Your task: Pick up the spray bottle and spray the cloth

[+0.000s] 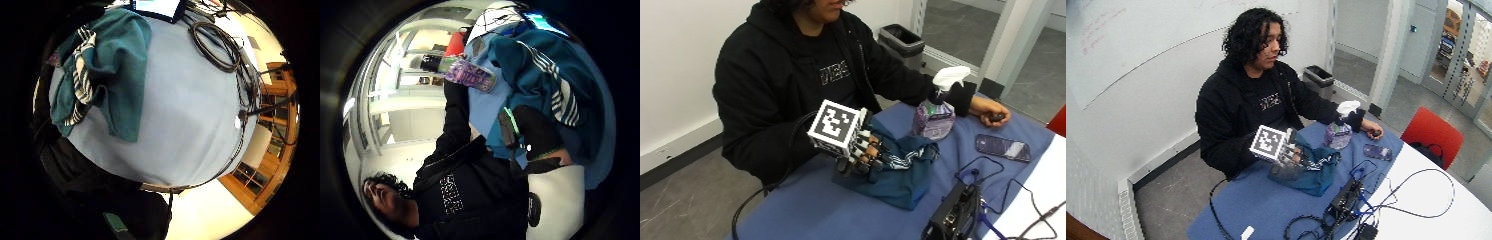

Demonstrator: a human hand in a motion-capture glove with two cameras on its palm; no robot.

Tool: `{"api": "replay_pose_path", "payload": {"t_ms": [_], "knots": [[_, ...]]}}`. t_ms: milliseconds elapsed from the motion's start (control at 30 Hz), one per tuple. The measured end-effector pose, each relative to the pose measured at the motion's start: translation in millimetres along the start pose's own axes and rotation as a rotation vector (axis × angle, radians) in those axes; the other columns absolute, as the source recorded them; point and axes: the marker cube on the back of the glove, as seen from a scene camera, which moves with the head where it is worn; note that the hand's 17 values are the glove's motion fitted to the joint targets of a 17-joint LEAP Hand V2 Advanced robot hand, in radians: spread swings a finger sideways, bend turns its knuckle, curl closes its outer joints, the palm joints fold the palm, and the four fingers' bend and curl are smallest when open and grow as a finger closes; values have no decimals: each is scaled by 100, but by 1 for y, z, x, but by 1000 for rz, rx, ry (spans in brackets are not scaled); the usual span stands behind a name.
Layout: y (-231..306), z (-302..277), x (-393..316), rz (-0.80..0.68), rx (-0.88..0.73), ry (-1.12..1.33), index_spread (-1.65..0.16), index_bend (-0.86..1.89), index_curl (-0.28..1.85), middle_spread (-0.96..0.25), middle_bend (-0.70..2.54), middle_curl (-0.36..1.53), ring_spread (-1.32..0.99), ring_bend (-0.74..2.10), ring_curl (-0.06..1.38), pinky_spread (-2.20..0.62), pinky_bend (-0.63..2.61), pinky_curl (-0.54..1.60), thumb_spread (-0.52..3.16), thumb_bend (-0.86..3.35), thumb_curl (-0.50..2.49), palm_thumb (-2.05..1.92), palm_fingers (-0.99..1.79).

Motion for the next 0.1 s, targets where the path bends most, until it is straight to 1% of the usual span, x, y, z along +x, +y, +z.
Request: {"api": "replay_pose_path", "payload": {"t_ms": [100], "knots": [[4,0,4,23,10,17,-29,15,33,4,14,36,6,20,33,22,32,37,120,-2,42,64,26]]}}
